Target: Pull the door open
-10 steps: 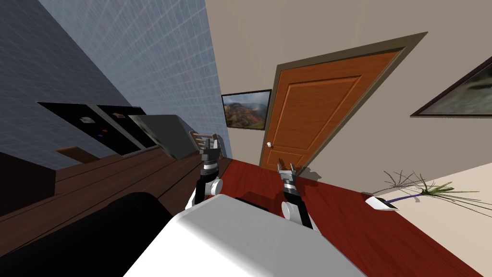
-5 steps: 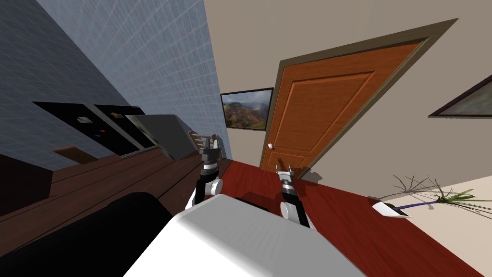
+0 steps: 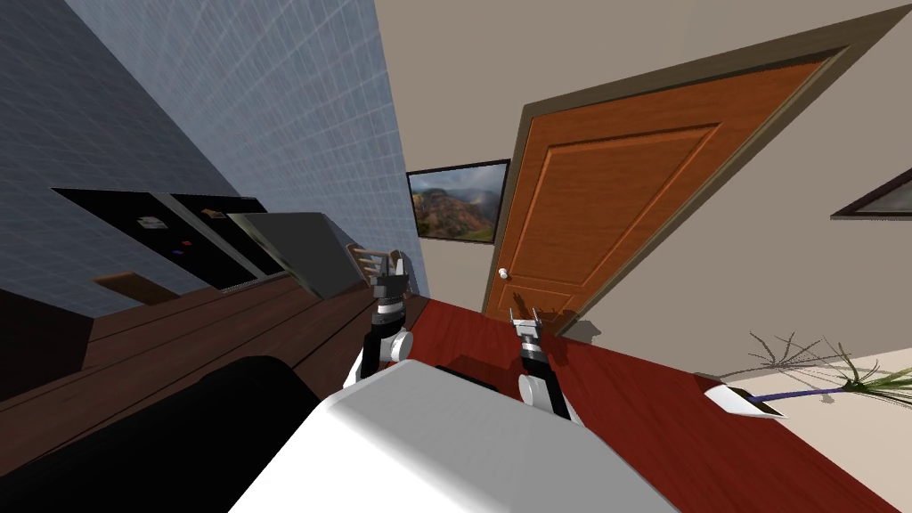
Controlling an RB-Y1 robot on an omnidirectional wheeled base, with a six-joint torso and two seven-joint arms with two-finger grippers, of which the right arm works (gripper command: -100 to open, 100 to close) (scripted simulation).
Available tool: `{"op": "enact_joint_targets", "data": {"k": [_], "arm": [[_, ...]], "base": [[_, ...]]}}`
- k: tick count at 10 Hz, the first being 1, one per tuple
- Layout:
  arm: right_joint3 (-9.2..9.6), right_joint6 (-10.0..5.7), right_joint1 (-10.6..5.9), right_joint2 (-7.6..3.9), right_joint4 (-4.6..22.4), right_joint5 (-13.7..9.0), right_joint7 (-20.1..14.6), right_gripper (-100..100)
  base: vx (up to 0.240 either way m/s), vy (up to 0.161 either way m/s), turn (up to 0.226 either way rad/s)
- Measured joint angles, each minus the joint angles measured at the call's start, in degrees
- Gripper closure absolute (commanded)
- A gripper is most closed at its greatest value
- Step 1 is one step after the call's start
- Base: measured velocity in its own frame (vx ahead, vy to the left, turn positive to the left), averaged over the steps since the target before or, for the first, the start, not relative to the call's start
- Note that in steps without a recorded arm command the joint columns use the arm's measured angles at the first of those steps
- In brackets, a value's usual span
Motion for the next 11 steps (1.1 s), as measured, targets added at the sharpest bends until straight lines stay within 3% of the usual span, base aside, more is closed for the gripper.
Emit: {"op": "enact_joint_targets", "data": {"k": [11], "arm": [[3.08, -3.81, -5.38, -2.37, 13.7, -5.0, -13.9, -100]], "base": [[0.099, 0.01, 0.009]]}}
